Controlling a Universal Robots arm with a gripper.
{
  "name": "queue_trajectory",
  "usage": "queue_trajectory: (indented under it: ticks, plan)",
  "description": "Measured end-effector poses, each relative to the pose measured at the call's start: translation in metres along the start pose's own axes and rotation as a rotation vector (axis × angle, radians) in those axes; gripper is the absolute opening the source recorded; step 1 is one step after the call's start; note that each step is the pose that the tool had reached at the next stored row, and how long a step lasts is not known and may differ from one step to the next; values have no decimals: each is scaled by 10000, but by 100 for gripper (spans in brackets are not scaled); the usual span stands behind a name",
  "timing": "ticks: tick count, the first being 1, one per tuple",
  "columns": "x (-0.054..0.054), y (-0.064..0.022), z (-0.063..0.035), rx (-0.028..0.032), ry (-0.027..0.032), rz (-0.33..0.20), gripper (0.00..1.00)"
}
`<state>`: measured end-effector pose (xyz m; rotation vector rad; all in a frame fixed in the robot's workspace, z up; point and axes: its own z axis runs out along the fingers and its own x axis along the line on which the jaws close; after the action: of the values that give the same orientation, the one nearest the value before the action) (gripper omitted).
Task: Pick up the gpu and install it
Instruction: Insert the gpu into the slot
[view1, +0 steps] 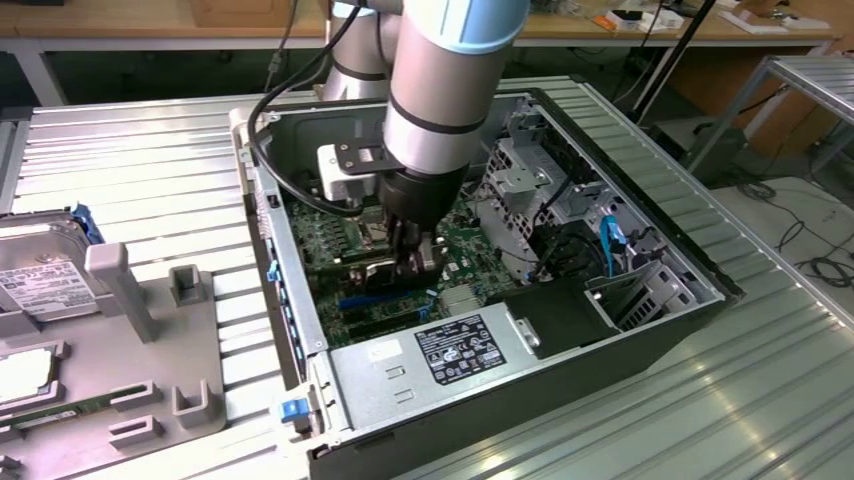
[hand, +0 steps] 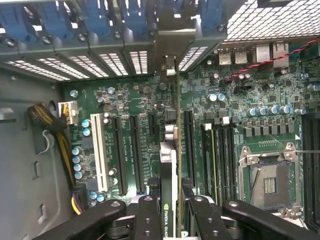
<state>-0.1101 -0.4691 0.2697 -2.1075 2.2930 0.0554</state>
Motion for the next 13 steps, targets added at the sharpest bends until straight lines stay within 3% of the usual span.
queue_trajectory:
  ticks: [4, 13]
  plan:
    - [3, -1, 49, -15, 1, -1, 27]
    - [4, 20, 55, -16, 0, -8, 27]
